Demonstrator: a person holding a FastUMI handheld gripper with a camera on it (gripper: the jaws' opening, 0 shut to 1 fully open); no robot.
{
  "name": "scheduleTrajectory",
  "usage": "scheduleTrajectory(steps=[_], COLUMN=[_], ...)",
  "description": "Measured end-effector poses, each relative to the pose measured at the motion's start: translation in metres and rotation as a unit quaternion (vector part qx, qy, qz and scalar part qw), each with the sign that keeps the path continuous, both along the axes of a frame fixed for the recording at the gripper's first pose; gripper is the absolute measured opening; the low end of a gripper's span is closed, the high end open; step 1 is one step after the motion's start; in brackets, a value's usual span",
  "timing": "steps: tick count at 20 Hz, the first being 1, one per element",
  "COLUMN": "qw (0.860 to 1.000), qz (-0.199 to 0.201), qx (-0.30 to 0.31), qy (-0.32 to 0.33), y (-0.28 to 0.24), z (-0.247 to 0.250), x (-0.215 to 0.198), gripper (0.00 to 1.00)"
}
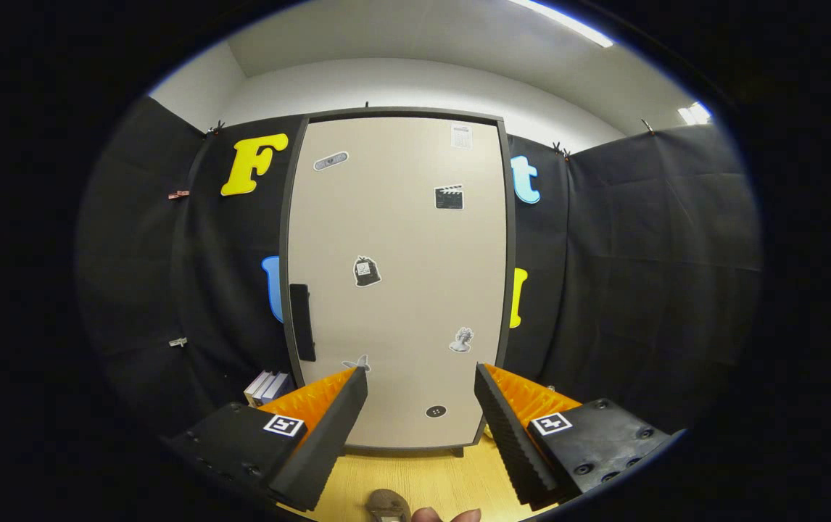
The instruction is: Open the shoe cabinet door, grab the shoes and put them into the shoe cabinet, then close the shoe cabinet door.
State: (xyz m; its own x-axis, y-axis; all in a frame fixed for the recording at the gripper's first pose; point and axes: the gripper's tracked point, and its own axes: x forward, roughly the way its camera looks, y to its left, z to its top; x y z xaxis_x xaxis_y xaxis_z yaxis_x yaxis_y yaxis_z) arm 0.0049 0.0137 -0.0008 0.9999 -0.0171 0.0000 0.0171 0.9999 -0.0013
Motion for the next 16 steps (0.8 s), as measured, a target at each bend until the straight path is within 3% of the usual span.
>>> scheduleTrajectory(steps=[7,16], qw=[1.0,0.999], qz=[-0.004,0.048], qx=[-0.002,0.012], qy=[-0.002,0.003], y=[0.006,0.08], z=[0.002,-0.003], x=[0.004,0.06], gripper=[0.98,0.97])
